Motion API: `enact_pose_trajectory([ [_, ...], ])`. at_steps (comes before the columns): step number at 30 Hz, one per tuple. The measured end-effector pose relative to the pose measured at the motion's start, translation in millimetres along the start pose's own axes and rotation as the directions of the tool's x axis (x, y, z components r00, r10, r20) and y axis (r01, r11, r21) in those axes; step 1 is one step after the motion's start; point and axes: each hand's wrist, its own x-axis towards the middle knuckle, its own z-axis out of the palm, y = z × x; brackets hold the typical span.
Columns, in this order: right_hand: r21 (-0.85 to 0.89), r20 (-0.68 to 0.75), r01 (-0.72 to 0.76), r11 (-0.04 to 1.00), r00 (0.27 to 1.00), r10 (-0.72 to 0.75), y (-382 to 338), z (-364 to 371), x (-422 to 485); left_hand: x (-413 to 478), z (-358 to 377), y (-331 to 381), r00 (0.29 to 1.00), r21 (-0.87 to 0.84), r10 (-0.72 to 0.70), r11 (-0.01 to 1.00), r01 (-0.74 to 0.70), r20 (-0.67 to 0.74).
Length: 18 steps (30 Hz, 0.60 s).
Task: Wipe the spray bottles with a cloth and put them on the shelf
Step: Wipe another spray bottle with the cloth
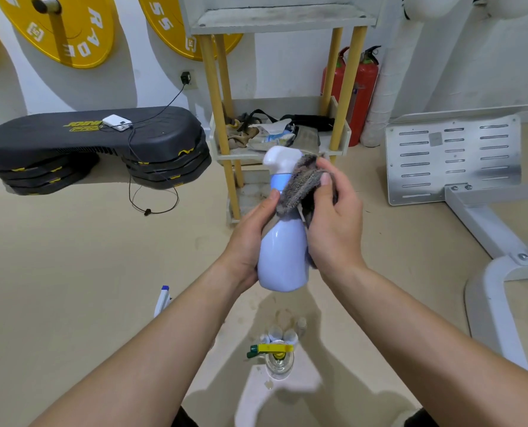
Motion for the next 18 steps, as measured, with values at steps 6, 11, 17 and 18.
enact_pose_trajectory([
  [6,-0.026,-0.071,0.077,0.997,0.994,-0.078,-8,-5,6,2,6,-2,0.998,-0.055,-0.054,0.997,0.056,0.04],
  [11,-0.01,-0.06,0.021,1.0,0.998,-0.022,0,0,2,4,2,-2,0.998,-0.152,-0.069,0.986,0.069,0.001],
  [17,0.164,-0.237,-0.146,0.976,0.954,0.182,1,-4,19,6,-11,3,0.993,-0.067,-0.097,0.993,0.092,-0.066],
  [18,0.156,-0.258,-0.127,0.98,0.952,0.164,-2,-5,22,5,-11,3,0.993,0.005,-0.097,0.995,0.097,-0.061],
])
